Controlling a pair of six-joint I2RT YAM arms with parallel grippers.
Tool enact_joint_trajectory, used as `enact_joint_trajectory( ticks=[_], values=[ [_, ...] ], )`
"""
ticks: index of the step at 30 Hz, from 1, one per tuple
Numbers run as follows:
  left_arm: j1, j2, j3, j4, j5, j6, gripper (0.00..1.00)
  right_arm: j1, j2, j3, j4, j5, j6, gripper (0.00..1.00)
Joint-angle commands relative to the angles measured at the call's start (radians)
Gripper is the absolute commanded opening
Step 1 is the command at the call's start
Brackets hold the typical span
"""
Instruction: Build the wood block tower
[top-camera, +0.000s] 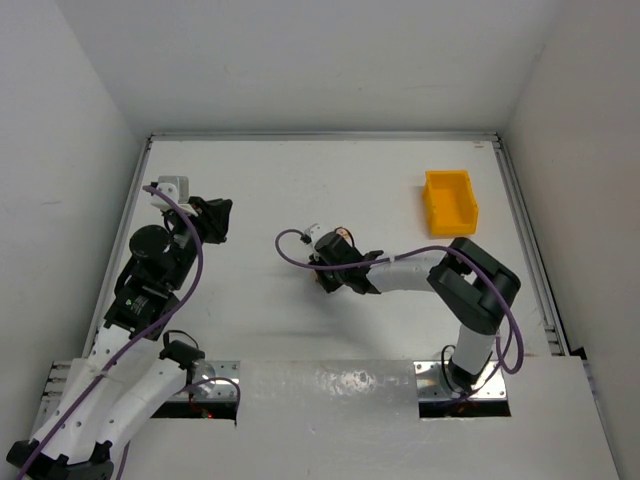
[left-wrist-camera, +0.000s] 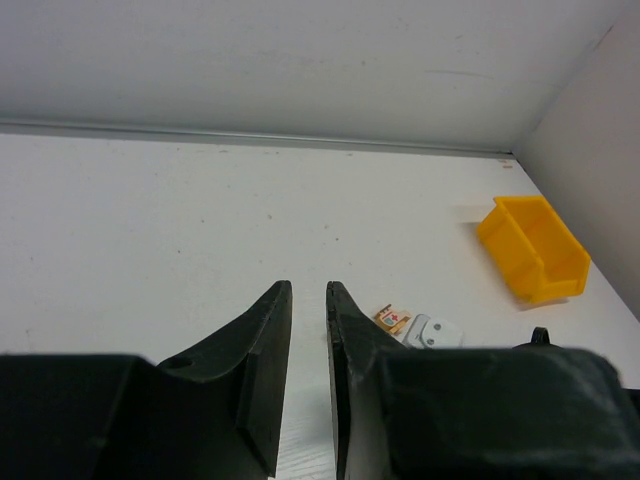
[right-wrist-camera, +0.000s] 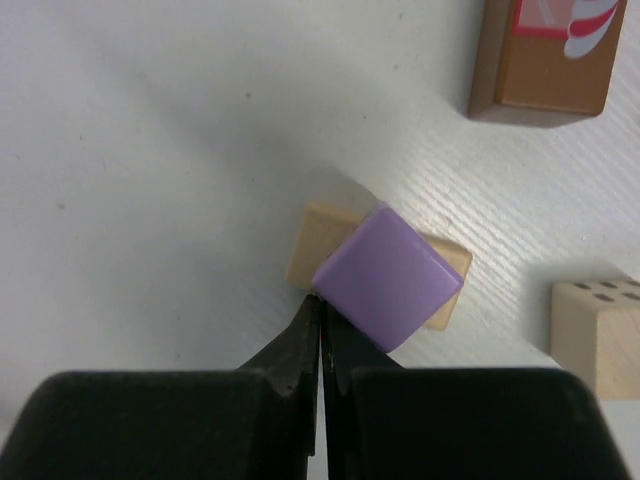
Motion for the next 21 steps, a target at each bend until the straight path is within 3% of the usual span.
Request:
enact_joint_trajectory(
  ticks=[1,10,17,21],
  values=[
    [-0.008,-0.006,0.004,0.040,0.007,0.001,0.19,0.007,0.040,0.012,0.095,0.030,0.066,0.00],
    [-0.008,-0.003,0.004,0.038,0.007,0.001,0.19,0.038,0.065,0.122,0.056,-0.033,0.139,0.00],
    [-0.008,-0.003,0.004,0.040,0.015,-0.003,0.19,0.038,-0.081,0.091,-0.044,-0.083,0.094,0.13],
    [-0.006,-0.003,0.004,0.040,0.011,-0.001,0.19,0.038,-0.124,0.081,-0.072,0.009,0.079,0.26]
  ],
)
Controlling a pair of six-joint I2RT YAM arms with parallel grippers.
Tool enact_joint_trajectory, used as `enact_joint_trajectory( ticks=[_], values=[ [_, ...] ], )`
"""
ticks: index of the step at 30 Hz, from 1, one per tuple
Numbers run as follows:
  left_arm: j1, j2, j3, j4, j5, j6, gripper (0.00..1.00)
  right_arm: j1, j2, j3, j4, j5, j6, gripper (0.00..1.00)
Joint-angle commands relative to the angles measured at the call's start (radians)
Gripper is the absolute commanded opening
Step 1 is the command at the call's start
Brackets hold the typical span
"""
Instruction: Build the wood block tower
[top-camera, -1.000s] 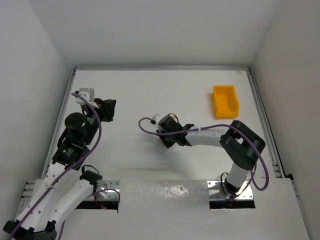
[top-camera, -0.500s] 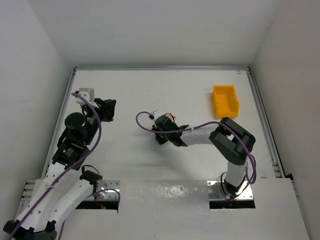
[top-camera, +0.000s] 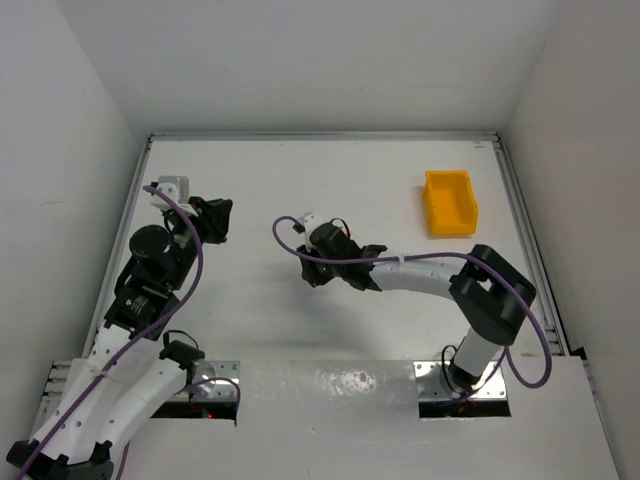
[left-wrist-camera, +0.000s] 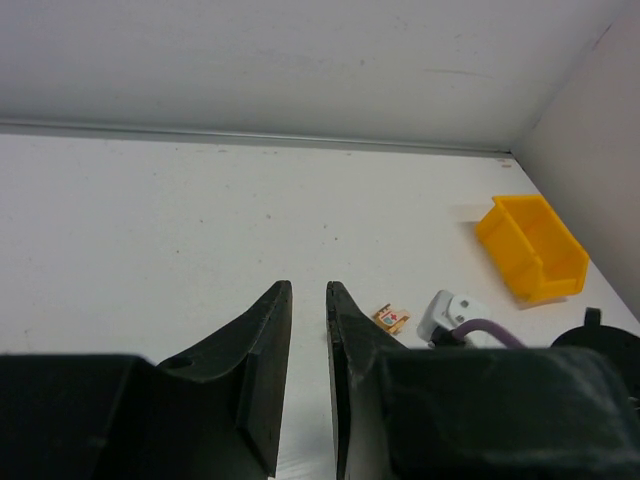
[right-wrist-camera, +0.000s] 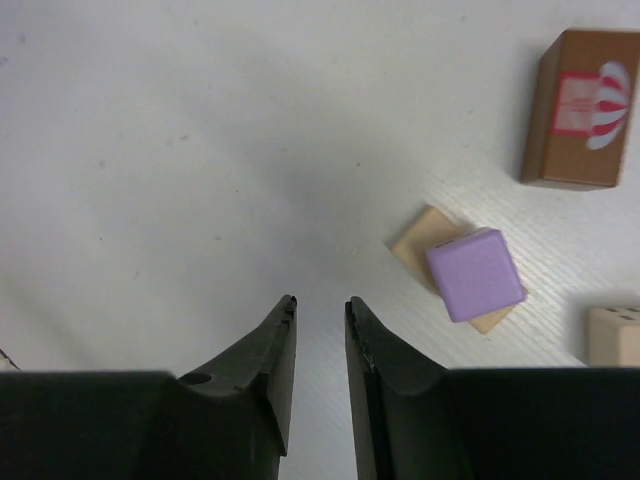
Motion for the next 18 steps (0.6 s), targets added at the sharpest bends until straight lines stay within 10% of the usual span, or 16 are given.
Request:
enact_joint_trajectory(
  ticks=[1,12,18],
  values=[
    [-0.006,-0.004,0.004,0.040,0.008,-0.001,0.19,0.005,-0.055,0.001,-0.031,0.074,-0.028,0.28],
    [-0.006,-0.012,0.003,0.042,0.008,-0.003,0.19,-0.055,-0.060,-0.011,-0.094,0.075,-0.071,0.01],
    [-0.008,-0.015,0.003,0.040,0.007,-0.001,0.19,-0.060,-0.074,0.047,-0.135,0.100,-0.083,0.58]
  ],
)
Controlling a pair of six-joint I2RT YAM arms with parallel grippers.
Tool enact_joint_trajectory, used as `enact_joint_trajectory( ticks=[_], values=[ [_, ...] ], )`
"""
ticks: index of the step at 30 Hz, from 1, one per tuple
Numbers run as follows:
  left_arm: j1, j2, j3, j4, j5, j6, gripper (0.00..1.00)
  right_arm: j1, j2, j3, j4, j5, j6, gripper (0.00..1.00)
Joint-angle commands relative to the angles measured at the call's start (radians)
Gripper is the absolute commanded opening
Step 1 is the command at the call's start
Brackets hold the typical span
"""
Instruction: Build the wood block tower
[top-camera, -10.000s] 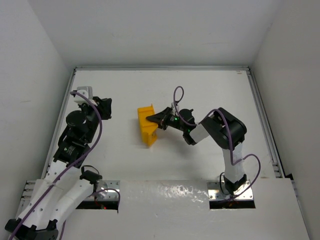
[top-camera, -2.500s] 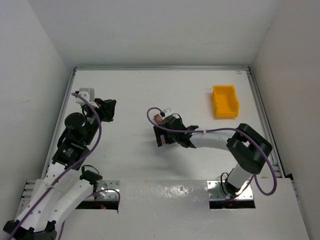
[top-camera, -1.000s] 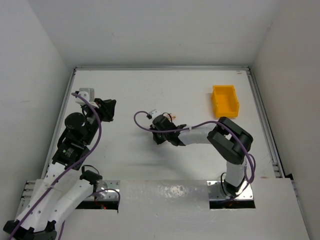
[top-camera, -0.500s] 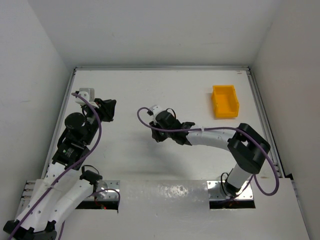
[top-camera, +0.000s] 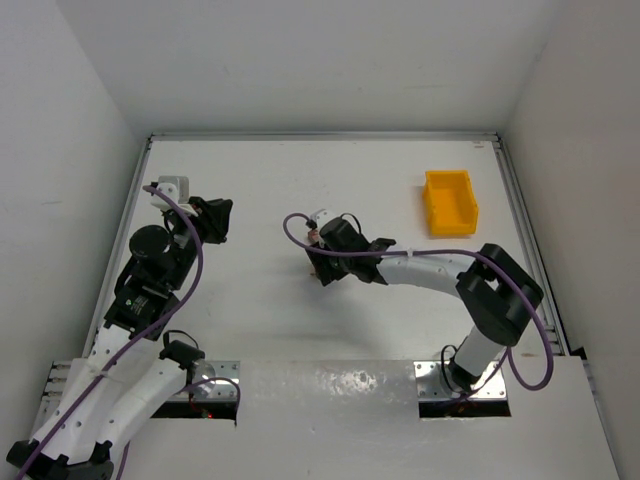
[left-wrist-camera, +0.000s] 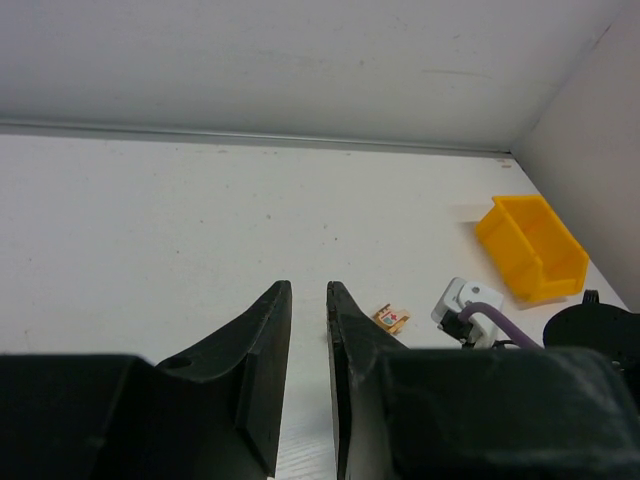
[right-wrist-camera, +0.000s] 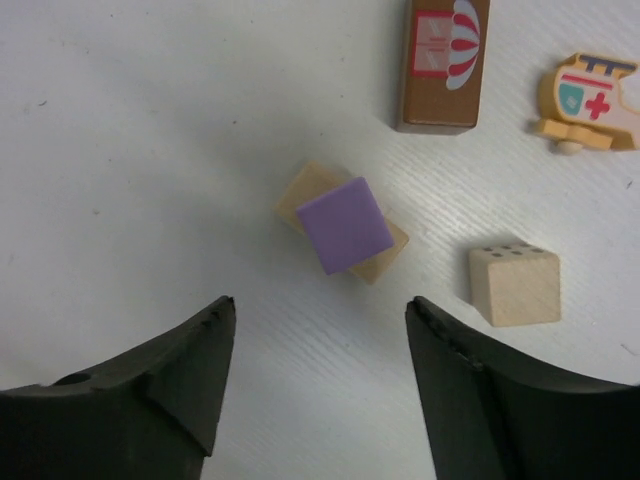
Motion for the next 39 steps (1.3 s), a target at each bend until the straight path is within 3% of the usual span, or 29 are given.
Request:
enact_joint_trajectory(
  ticks=[1,3,7,21,25,39],
  values=[
    [-0.006,-0.015,0.003,0.042,0.007,-0.001,0.19,0.002,-0.021,0.059,-0.007,0.029,-0.008,0.71],
    [-0.008,-0.015,0.003,0.042,0.008,-0.003,0.19,0.001,-0.001,0.065,-0.004,0.039,-0.008,0.76],
    [-0.006,-0.014,0.003,0.042,0.010,-0.004,0.19,-0.027,0.053,0.105,-0.006,0.004,0.002,0.76],
    [-0.006,-0.018,0.003,0.042,0.013,-0.004,0.19,-0.054,0.187,0.203,-0.012,-0.044,0.030,0.64],
    [-0.008,-0.017,0.003,0.042,0.014,-0.003,0.19,-0.053,0.191,0.203,-0.015,-0.038,0.026,0.55],
    [-0.006,-0.015,0.003,0.042,0.016,-0.004,0.19,-0.054,0.176,0.204,-0.033,-0.099,-0.097,0.49]
  ],
)
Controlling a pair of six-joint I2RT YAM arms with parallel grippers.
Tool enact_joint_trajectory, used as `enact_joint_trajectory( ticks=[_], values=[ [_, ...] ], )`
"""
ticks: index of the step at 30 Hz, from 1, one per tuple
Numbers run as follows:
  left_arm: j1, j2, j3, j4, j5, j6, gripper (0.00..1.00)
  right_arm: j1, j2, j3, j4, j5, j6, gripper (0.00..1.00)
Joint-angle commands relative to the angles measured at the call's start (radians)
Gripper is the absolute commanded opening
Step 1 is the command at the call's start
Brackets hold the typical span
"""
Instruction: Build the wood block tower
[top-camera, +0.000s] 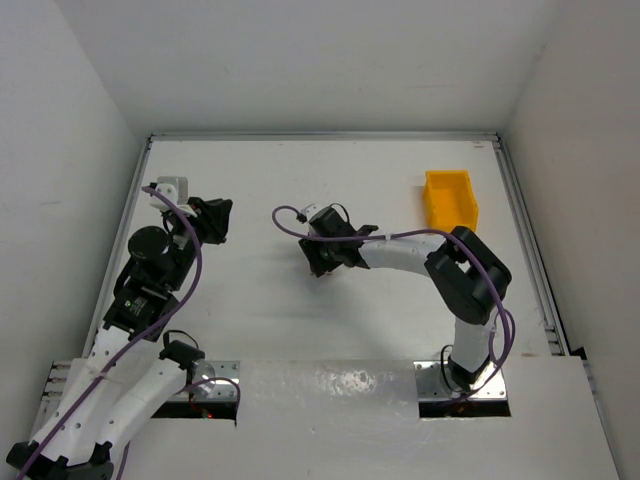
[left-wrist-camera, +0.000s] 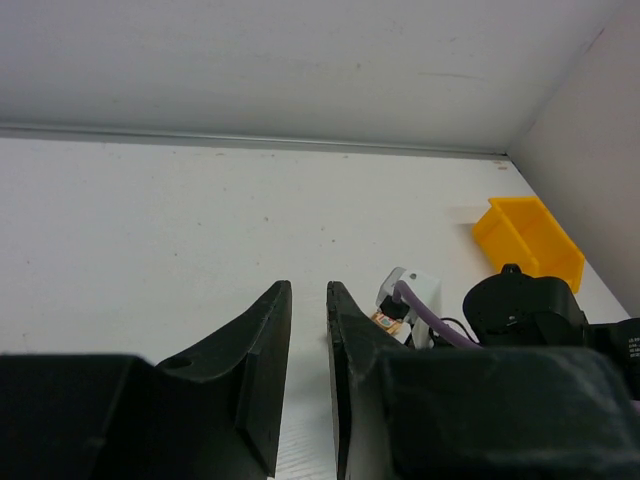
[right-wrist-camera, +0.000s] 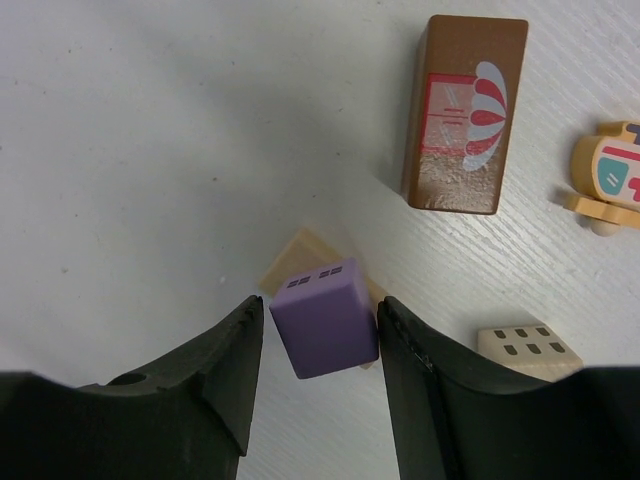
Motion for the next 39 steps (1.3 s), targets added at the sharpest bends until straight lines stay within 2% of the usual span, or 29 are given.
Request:
enact_joint_trajectory(
  ticks=[1,6,8,12,15,19,20,22,23,30,34,39],
  values=[
    [-0.006,-0.010,0.003,0.042,0.011,-0.004,0.19,-0.004,-0.023,0.043,0.003,-0.046,-0.074,0.49],
    [-0.008,-0.008,0.003,0.042,0.011,-0.004,0.19,-0.004,-0.023,0.068,-0.035,-0.052,-0.153,0.49],
    [-0.006,-0.008,0.003,0.041,0.012,-0.004,0.19,-0.004,-0.029,0.081,-0.062,-0.052,-0.178,0.54],
    [-0.006,-0.007,0.003,0.042,0.011,-0.004,0.19,-0.003,-0.061,0.071,-0.063,-0.033,-0.189,0.74],
    [-0.006,-0.007,0.001,0.042,0.011,-0.004,0.19,-0.003,-0.081,0.057,-0.057,-0.023,-0.192,0.75],
    [-0.006,-0.005,0.003,0.044,0.014,-0.004,0.19,-0.003,-0.066,0.066,-0.067,-0.023,-0.199,0.65],
    [-0.006,-0.005,0.001,0.042,0.014,-0.004,0.19,-0.004,-0.061,0.069,-0.067,-0.029,-0.199,0.59],
    [-0.006,-0.005,0.001,0.044,0.014,-0.004,0.19,-0.003,-0.052,0.074,-0.063,-0.037,-0.201,0.54],
    [-0.006,-0.005,0.001,0.042,0.012,-0.004,0.19,-0.003,-0.047,0.077,-0.063,-0.042,-0.202,0.48],
    [-0.006,-0.007,0.003,0.042,0.014,-0.004,0.19,-0.004,-0.031,0.101,-0.101,-0.036,-0.238,0.46],
    [-0.006,-0.007,0.003,0.042,0.014,-0.004,0.19,-0.009,-0.024,0.106,-0.107,-0.052,-0.271,0.40],
    [-0.006,-0.005,0.001,0.042,0.014,-0.004,0.19,-0.017,-0.011,0.120,-0.127,-0.092,-0.311,0.42]
  ],
)
